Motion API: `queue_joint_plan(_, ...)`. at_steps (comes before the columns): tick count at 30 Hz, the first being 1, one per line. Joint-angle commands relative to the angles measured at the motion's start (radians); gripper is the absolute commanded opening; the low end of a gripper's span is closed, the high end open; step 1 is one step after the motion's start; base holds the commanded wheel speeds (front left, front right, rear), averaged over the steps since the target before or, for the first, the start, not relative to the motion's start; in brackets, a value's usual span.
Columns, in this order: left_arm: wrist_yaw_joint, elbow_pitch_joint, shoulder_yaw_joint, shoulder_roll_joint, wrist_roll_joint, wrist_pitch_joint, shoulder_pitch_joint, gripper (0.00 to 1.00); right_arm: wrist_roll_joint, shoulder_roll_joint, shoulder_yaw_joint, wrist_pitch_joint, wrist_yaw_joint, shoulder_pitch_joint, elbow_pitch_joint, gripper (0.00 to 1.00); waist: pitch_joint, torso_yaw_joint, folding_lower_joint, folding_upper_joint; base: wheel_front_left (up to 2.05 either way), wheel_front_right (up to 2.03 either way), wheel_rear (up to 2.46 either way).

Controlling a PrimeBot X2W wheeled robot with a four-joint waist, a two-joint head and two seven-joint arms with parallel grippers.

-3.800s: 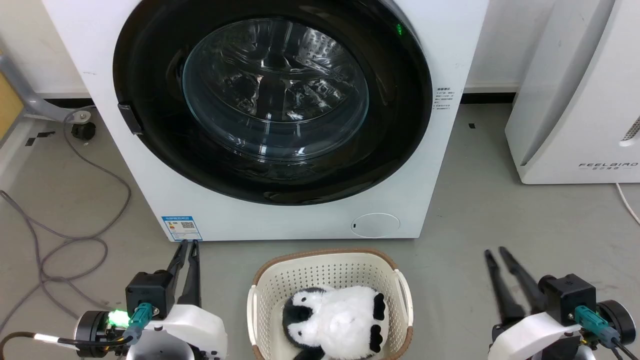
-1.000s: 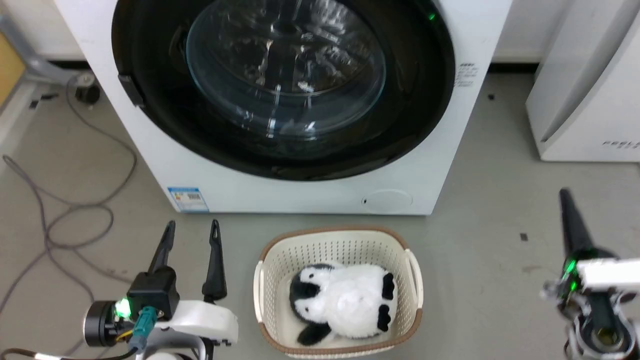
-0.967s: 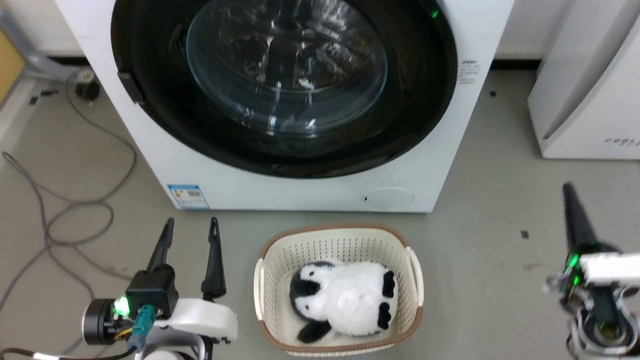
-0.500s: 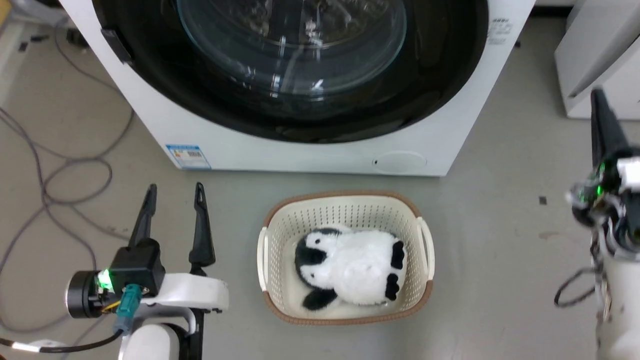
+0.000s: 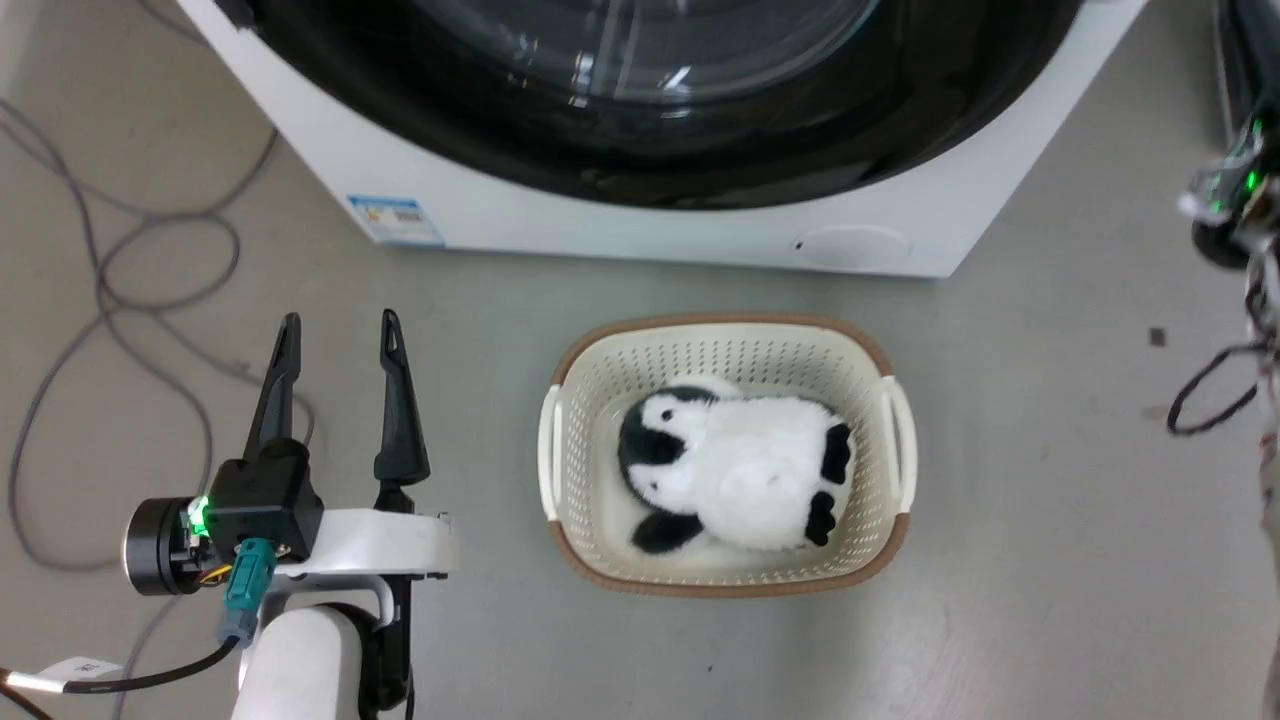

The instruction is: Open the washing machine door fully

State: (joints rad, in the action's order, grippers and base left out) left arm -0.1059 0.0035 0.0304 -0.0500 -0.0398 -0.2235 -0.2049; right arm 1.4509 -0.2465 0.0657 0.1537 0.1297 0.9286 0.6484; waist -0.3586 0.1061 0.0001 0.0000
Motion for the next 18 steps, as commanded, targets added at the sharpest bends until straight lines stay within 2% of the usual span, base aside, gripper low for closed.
queue_joint_plan(1, -0.010, -0.005, 0.005, -0.001, -0.006, -0.011, -0.020, 1.00, 0.021, -0.012, -0.010, 0.004, 0.001, 0.050, 0.029, 0.00, -0.026, 0.017, -0.0001, 0.0000, 0.00, 0.00, 0.00)
queue_joint_plan(8, -0.032, -0.006, 0.029, 0.000, -0.026, -0.028, -0.052, 1.00, 0.044, -0.047, -0.089, 0.063, 0.001, 0.190, 0.132, 0.00, -0.082, 0.053, -0.0001, 0.0000, 0.00, 0.00, 0.00)
queue_joint_plan(14, -0.041, -0.005, 0.038, 0.000, -0.034, -0.038, -0.068, 1.00, 0.080, -0.060, -0.115, 0.081, 0.001, 0.258, 0.189, 0.00, -0.106, 0.070, -0.0001, 0.0000, 0.00, 0.00, 0.00)
queue_joint_plan(18, -0.045, -0.004, 0.041, 0.000, -0.037, -0.038, -0.068, 1.00, 0.058, -0.064, -0.147, 0.110, 0.001, 0.265, 0.193, 0.00, -0.108, 0.073, -0.0001, 0.0000, 0.00, 0.00, 0.00)
